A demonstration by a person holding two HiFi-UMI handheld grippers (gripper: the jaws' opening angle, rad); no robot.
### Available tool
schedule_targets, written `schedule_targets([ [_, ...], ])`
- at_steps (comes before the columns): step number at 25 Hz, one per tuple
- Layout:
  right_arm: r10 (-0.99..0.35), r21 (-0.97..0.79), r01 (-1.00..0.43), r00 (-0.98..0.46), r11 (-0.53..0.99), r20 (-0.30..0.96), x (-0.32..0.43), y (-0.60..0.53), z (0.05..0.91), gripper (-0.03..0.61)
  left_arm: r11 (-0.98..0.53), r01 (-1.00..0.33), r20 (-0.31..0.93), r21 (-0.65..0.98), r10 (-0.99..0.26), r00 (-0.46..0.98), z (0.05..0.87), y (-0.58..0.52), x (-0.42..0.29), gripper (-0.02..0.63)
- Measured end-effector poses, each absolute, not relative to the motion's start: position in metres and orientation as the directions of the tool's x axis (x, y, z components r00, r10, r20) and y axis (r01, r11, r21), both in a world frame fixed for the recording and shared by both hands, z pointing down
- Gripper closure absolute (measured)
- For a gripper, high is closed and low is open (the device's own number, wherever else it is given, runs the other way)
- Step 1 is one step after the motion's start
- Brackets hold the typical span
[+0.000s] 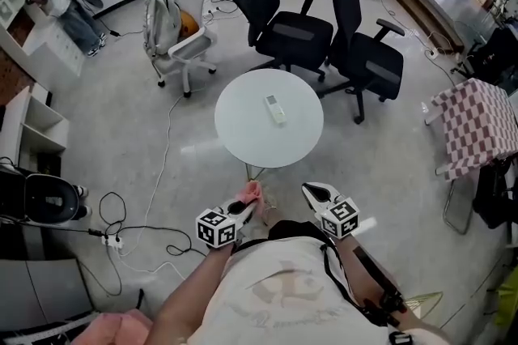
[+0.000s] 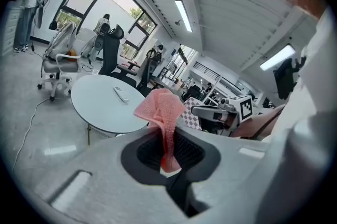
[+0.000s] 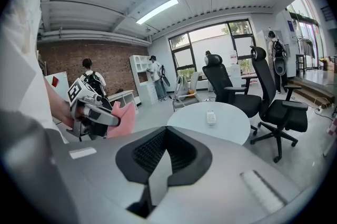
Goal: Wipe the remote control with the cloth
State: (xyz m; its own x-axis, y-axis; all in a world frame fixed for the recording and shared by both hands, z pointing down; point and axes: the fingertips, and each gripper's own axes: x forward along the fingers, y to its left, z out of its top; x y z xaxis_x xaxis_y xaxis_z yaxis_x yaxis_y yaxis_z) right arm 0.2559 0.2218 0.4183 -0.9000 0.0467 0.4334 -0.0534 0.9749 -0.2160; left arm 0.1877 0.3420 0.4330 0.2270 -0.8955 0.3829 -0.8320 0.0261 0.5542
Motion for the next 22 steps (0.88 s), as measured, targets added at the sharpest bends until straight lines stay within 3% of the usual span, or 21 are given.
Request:
schedule_targets([
  [16, -0.078, -0.165, -0.186, -0.857, 0.969, 0.51, 0.266, 0.187, 0.426, 0.572, 0.014, -0.823, 0.367, 0.568, -0.899, 0.239, 0.435, 0.325, 0.195, 0.592],
  [22, -0.047, -0.174, -0.155, -0.862, 0.972, 0.505, 0.242, 0.177, 0.435, 0.572, 0.07, -0.809, 0.385, 0.583, -0.901, 0.2, 0.449, 0.317, 0.169, 0.592],
])
